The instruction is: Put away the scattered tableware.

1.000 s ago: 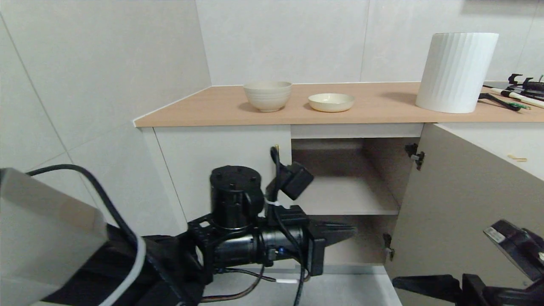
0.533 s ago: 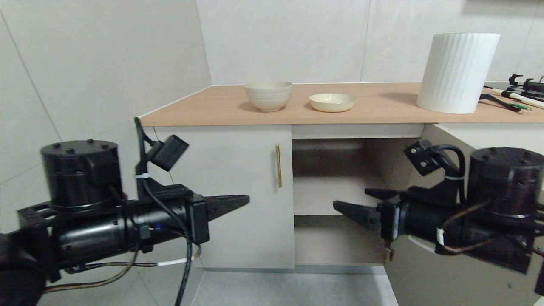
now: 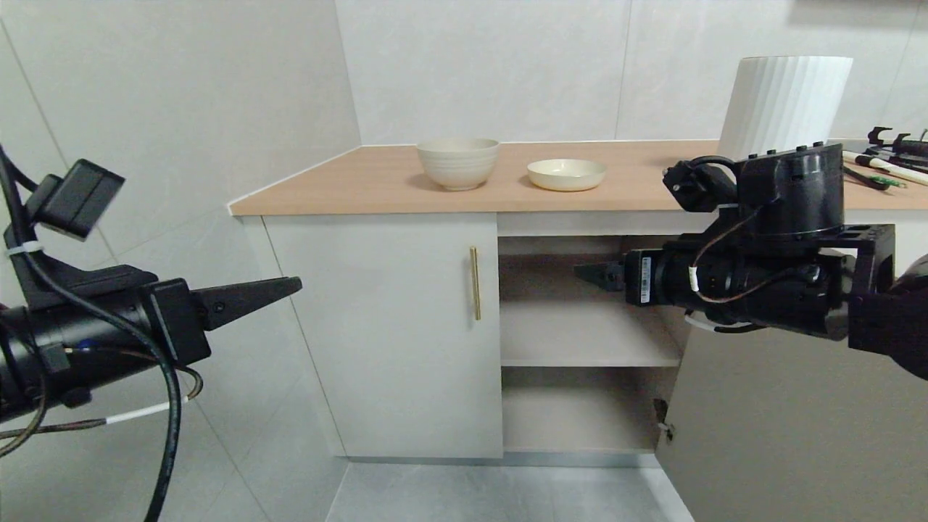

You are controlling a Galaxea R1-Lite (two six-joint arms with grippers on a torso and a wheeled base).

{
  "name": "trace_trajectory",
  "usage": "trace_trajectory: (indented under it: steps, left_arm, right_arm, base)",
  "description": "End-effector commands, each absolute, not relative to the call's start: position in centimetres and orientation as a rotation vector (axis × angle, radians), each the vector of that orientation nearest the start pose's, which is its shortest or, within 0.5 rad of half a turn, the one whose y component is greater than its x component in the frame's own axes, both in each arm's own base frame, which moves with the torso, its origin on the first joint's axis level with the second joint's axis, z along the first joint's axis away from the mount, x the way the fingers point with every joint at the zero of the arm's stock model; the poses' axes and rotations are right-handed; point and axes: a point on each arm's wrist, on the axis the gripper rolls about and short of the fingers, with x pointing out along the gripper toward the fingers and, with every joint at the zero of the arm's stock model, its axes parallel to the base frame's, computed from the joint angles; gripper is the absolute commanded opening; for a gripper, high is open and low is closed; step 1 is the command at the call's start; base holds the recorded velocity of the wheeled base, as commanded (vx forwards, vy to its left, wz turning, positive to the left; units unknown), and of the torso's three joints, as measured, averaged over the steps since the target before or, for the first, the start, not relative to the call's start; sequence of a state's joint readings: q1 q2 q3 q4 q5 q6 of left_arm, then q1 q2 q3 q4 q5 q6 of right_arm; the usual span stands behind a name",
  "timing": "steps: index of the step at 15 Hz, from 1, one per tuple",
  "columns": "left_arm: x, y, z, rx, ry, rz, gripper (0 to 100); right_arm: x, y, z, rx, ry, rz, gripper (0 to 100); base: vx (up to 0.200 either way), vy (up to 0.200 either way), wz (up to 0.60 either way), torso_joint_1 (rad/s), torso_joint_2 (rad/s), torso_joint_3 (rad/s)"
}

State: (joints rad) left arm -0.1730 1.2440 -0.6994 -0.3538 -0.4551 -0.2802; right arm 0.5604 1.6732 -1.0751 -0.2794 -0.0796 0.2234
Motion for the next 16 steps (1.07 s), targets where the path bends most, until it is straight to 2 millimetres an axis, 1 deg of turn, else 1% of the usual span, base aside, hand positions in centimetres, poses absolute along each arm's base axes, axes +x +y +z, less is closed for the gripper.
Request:
trace_trajectory:
  steps: [1,3,9,16]
  left_arm:
    - [18.4,-4.2,24.7,-0.296,0.245,-0.597,100]
    - [18.6,-4.2,24.9,-0.296,0.239,-0.598,100]
    - [18.5,-4.2,25.5,-0.288,0.206,-0.595,100]
    - [18.5,-4.0,25.7,-0.289,0.205,-0.588,100]
  right_arm:
    - [25.6,15.8,23.9,0.127,0.332,0.439,100]
    - [25.3,15.6,24.3,0.131,0.319,0.441,100]
    - [25.3,15.6,24.4,0.132,0.318,0.443,100]
    - [24.9,15.6,24.7,0.134,0.316,0.449,100]
  base:
    - [0.000,0.000,0.00,0.000,0.00,0.000]
    - [0.000,0.000,0.00,0.000,0.00,0.000]
    - [0.000,0.000,0.00,0.000,0.00,0.000]
    - [0.200,0.000,0.00,0.004,0.00,0.000]
